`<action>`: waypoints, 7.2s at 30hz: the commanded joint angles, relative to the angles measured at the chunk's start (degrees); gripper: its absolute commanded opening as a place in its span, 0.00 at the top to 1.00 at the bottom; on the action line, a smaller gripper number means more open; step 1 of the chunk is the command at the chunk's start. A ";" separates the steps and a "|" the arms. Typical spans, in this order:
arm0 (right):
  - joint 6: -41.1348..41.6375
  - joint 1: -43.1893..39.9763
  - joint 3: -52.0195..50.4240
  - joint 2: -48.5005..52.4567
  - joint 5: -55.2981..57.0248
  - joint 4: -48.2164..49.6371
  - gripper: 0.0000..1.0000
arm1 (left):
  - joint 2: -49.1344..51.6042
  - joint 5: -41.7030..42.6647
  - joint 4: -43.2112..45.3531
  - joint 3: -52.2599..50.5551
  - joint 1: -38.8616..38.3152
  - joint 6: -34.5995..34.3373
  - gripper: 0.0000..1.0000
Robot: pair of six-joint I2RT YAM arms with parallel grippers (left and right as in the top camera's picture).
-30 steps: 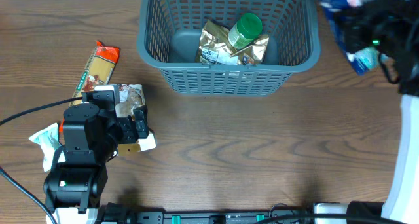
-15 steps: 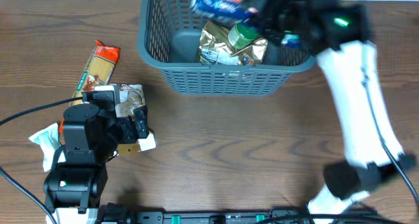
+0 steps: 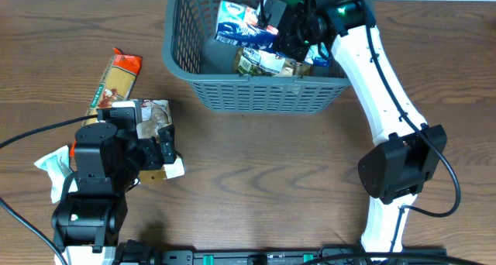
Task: Pack container
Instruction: 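Lift the Kleenex pack with the right gripper and place it in the basket, then withdraw the right gripper from the basket to the side, then reach the left gripper to the red spaghetti packet and grasp it, then carry the spaghetti packet with the left gripper and lay it in the basket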
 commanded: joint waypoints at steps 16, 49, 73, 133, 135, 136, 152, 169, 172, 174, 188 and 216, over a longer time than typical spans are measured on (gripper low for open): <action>-1.88 0.98 0.76 0.39 -0.55 -16.65 0.99 | -0.04 -0.26 0.04 0.90 -0.09 0.92 0.01; 14.99 0.63 14.80 0.15 1.51 -9.05 0.01 | -0.07 -0.26 0.39 1.57 -0.07 0.92 0.02; 62.71 -38.34 40.52 -1.11 14.75 -39.74 0.01 | 48.41 -7.39 -47.78 71.82 15.78 23.91 0.01; 62.55 -38.58 38.25 -1.11 24.61 -33.99 0.01 | 95.41 -10.51 -33.62 70.20 20.09 41.88 0.02; 62.55 -38.58 38.25 -1.11 24.61 -33.97 0.01 | 96.06 -9.20 -33.44 70.18 20.11 41.88 0.01; 62.55 -38.58 38.25 -1.11 24.61 -33.97 0.01 | 96.50 -8.44 -33.24 70.18 20.09 41.83 0.01; 62.03 -38.58 38.25 -1.11 24.61 -33.99 0.01 | 97.83 -7.54 -33.27 70.14 19.98 36.87 0.46; 60.52 -38.58 38.25 -1.11 24.55 -35.80 0.01 | 92.94 -7.58 -36.79 70.29 15.34 25.27 0.94; 59.89 -38.58 38.25 -1.11 24.55 -36.22 0.01 | 88.87 -7.58 -38.45 70.86 15.28 22.60 0.95; 59.89 -38.58 38.25 -1.11 24.52 -36.57 0.01 | 85.22 -7.58 -40.19 71.87 15.54 20.02 0.94; 58.14 -38.58 38.25 -1.11 22.23 -37.20 0.01 | 49.57 2.93 -36.89 74.49 15.72 18.40 0.94; 56.85 -38.58 38.25 -1.11 18.34 -39.67 0.01 | 59.69 8.90 -12.76 74.44 -22.56 78.05 0.94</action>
